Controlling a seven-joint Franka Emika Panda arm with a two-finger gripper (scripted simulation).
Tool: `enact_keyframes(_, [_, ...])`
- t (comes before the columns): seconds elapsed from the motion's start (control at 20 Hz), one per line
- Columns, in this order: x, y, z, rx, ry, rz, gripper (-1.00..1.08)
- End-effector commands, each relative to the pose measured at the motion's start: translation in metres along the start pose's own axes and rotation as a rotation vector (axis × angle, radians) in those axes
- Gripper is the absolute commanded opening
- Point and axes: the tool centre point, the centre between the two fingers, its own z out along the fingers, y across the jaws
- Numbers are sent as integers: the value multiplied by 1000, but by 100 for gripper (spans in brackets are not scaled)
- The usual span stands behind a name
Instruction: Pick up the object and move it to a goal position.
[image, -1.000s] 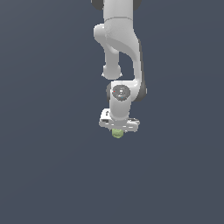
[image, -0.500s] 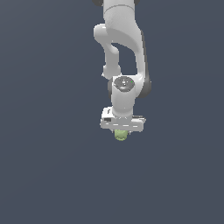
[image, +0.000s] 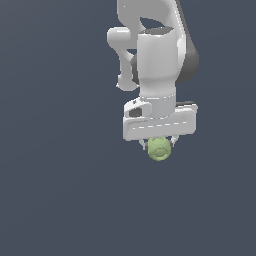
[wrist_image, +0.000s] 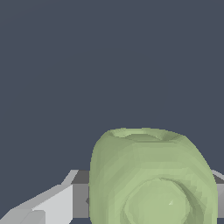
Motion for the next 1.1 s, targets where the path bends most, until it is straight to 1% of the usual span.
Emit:
enact_keyframes(0.0, [31, -18, -44, 33, 87, -47, -100])
enact_keyframes(0.2, [66, -43, -111, 82, 205, -111, -100])
enact_keyframes(0.3, [76, -52, -137, 101, 251, -135, -100])
enact_keyframes(0.45, [86, -62, -168, 124, 302, -162, -100])
enact_keyframes(0.6, [92, -69, -191, 141, 338, -181, -100])
enact_keyframes(0.75, [95, -73, -206, 152, 362, -193, -100])
enact_keyframes(1.05, [97, -75, -216, 160, 378, -201, -100])
